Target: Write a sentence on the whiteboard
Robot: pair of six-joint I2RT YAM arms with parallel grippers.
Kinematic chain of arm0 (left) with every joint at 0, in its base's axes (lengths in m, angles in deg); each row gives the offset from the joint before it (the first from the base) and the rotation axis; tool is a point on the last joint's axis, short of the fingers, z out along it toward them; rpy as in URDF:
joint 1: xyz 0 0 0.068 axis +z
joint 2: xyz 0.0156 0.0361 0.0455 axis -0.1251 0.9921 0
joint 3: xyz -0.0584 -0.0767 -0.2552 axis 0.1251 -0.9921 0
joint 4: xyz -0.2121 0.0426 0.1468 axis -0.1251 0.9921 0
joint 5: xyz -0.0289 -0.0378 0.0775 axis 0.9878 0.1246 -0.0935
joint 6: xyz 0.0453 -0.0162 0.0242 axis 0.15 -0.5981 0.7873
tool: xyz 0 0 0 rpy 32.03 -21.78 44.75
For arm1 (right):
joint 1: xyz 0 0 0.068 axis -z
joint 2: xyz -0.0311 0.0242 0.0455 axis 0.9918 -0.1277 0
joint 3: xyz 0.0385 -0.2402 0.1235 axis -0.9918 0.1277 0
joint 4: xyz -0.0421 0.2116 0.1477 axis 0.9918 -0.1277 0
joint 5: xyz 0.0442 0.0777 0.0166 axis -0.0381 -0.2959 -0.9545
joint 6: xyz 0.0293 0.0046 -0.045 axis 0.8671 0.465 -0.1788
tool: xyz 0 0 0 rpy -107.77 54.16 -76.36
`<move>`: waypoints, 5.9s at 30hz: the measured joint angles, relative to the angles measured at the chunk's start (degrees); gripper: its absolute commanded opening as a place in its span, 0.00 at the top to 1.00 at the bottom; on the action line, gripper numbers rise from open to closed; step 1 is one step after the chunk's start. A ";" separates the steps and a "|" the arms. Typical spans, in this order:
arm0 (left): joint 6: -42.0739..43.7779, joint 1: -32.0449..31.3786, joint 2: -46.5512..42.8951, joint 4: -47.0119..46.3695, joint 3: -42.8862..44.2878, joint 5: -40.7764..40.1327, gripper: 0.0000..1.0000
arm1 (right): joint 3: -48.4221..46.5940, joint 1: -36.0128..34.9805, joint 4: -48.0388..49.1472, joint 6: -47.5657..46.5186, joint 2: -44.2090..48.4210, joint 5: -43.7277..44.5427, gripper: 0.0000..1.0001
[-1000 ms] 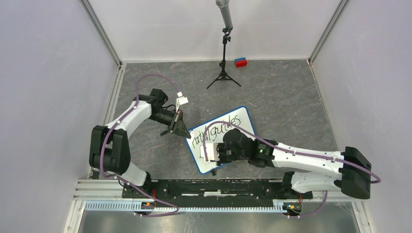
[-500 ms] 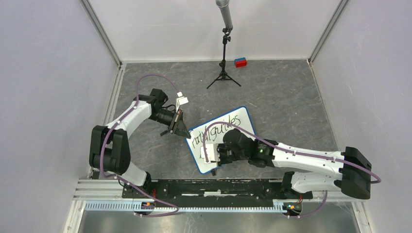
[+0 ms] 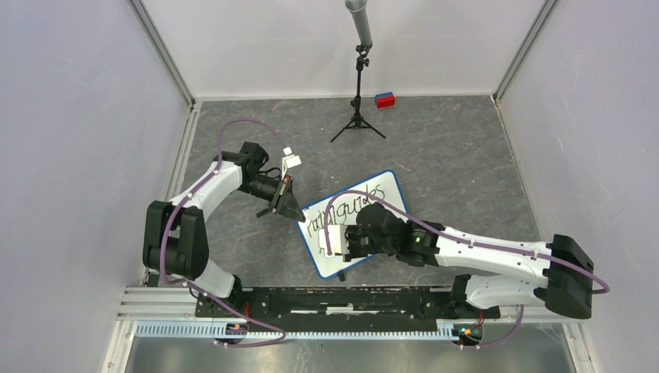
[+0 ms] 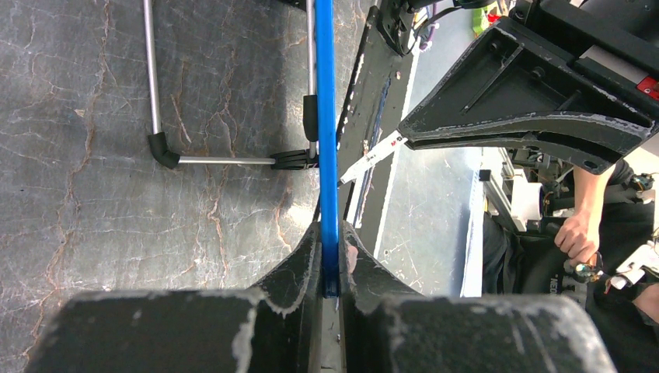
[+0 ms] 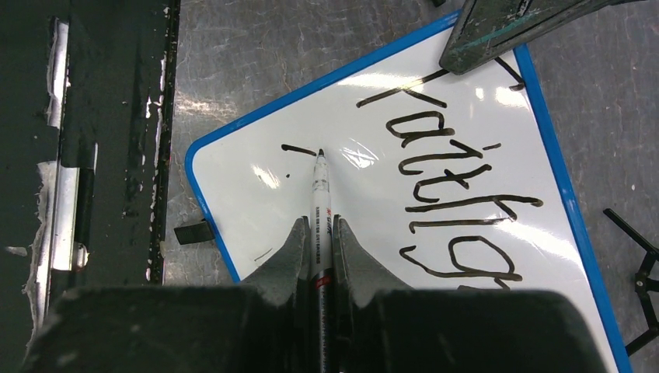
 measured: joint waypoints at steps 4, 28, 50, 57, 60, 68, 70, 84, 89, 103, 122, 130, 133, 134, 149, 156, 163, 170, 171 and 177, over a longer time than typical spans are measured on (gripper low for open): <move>0.00 0.00 0.00 0.02 0.00 0.00 0.98 | 0.02 0.00 0.09 -0.15 -0.66 0.33 1.00; 0.02 0.00 0.00 -0.02 0.02 -0.07 0.98 | 0.66 1.22 -2.27 0.09 -0.74 -0.57 1.00; 0.02 0.00 0.15 -0.04 0.02 0.04 0.98 | 0.79 2.82 -3.72 0.13 0.22 -3.39 1.00; 0.02 0.09 0.39 0.11 0.04 0.39 0.98 | 1.36 0.44 -5.14 -0.48 -1.53 -5.16 1.00; 0.02 0.09 0.48 0.09 0.04 0.42 0.98 | 1.33 -0.44 -4.96 -0.46 -3.19 -5.73 1.00; 0.04 0.11 0.48 0.09 0.04 0.42 0.98 | -1.75 -0.87 -4.44 -0.17 -5.40 -5.20 1.00; 0.04 0.11 0.48 0.11 0.04 0.44 0.98 | -2.27 -0.81 -3.82 -0.22 -5.14 -4.09 1.00; 0.04 0.11 0.48 0.17 0.04 0.44 0.97 | -0.61 -0.66 -4.72 -0.68 0.46 -1.25 1.00; 0.04 0.11 0.48 0.20 0.04 0.44 0.98 | 0.68 -0.66 -5.53 -0.72 0.44 -0.07 1.00; 0.04 0.11 0.48 0.17 0.04 0.42 0.98 | 0.70 0.83 -5.07 -0.35 0.37 0.79 1.00; 0.11 0.13 0.48 0.11 0.04 0.42 0.97 | 1.51 0.76 -4.55 -0.35 -1.92 -4.44 1.00; 0.11 0.13 0.48 0.15 0.04 0.44 0.98 | 1.62 -0.44 -5.33 -0.42 -2.86 -5.95 1.00; 0.11 0.11 0.48 0.20 0.04 0.44 0.98 | 1.62 0.09 -5.70 -0.22 -2.05 -5.95 1.00; 0.11 0.13 0.48 0.22 0.04 0.46 0.98 | 1.62 0.68 -5.81 -0.15 -1.20 -5.90 1.00; 0.11 0.13 0.48 0.22 0.04 0.44 0.98 | 1.62 4.87 -3.87 1.16 1.73 -3.34 1.00; 0.11 0.15 0.57 0.17 0.04 0.42 0.98 | 1.62 4.83 -3.63 1.14 0.26 -5.40 1.00; 0.11 0.15 0.59 0.17 0.04 0.46 0.98 | 1.64 4.83 -4.15 0.79 0.26 -5.81 1.00; 0.11 0.15 0.61 0.17 0.09 0.44 0.98 | 1.64 4.83 -6.27 -0.26 0.72 -5.33 1.00; 0.11 0.15 0.61 0.17 0.09 0.44 0.97 | 1.64 4.83 -6.36 -0.31 0.79 -5.25 1.00; 0.13 0.15 0.61 0.15 0.09 0.44 0.98 | 1.55 4.90 -6.69 -0.22 1.01 -4.35 1.00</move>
